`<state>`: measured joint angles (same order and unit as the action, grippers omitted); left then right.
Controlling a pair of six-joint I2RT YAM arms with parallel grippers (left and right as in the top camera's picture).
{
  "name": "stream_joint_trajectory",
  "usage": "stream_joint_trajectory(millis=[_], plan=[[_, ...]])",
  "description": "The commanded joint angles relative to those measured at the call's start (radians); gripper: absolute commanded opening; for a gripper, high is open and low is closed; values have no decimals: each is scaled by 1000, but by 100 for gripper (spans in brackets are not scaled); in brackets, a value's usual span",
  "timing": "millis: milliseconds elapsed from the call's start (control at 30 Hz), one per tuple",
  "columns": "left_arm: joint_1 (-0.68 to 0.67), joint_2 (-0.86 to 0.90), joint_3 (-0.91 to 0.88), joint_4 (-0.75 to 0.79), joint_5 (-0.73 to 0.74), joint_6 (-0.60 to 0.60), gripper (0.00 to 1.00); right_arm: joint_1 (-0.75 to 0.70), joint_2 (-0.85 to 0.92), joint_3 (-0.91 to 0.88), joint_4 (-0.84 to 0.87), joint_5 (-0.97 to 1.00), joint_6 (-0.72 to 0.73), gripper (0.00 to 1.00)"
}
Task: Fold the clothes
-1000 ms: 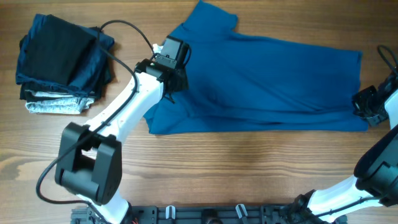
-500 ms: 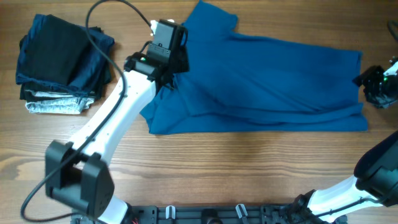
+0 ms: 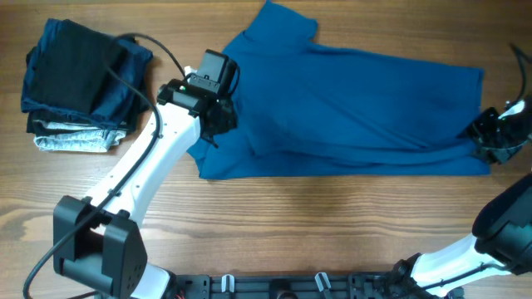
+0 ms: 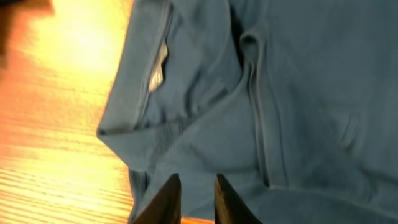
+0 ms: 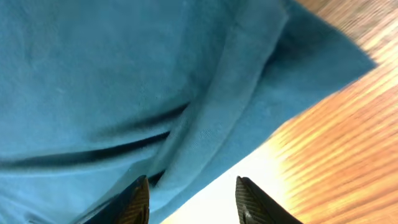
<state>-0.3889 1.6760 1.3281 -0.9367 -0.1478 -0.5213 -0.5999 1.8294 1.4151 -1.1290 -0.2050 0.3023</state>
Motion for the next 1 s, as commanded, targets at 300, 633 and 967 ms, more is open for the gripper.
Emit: stream_joint_trajectory(millis=[300,633,967], plan=[[102,74,-158,-3,27,-45,34,2,13,-42,62,190,40,50],[198,75,-278,186,80,-34,47,-30,13,-43,84,337,145,52],[203,75,-384,302,36,-38,16,-30,13,-44,141,341,116,50]])
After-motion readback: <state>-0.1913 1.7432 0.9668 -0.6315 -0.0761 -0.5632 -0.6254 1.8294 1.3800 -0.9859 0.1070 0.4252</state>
